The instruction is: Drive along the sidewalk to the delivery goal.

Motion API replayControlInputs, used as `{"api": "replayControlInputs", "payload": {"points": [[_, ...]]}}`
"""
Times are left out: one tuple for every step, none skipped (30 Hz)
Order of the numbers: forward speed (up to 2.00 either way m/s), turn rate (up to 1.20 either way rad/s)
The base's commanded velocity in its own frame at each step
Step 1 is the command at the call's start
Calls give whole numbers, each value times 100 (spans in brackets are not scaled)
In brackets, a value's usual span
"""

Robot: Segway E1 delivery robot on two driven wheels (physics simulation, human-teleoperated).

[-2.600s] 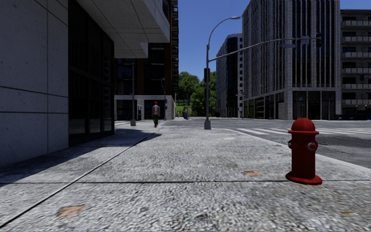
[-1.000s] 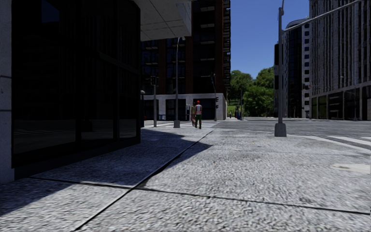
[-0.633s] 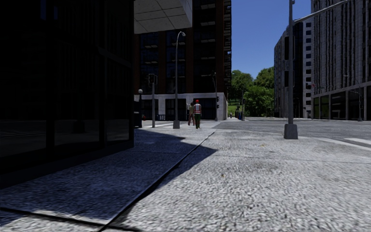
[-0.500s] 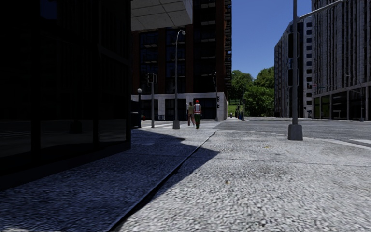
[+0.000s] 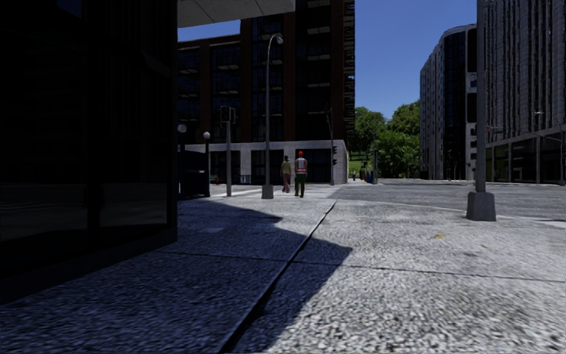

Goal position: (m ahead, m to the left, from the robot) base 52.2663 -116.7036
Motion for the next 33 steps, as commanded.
{"api": "replayControlInputs", "payload": {"points": [[189,0],[189,0],[189,0],[189,0],[189,0],[189,0],[189,0],[189,0],[189,0],[189,0],[189,0],[189,0],[189,0],[189,0],[189,0],[189,0],[189,0],[189,0],[189,0],[189,0],[189,0],[189,0],[189,0],[189,0],[189,0],[189,0],[189,0],[189,0],[189,0],[189,0],[189,0],[189,0],[189,0]]}}
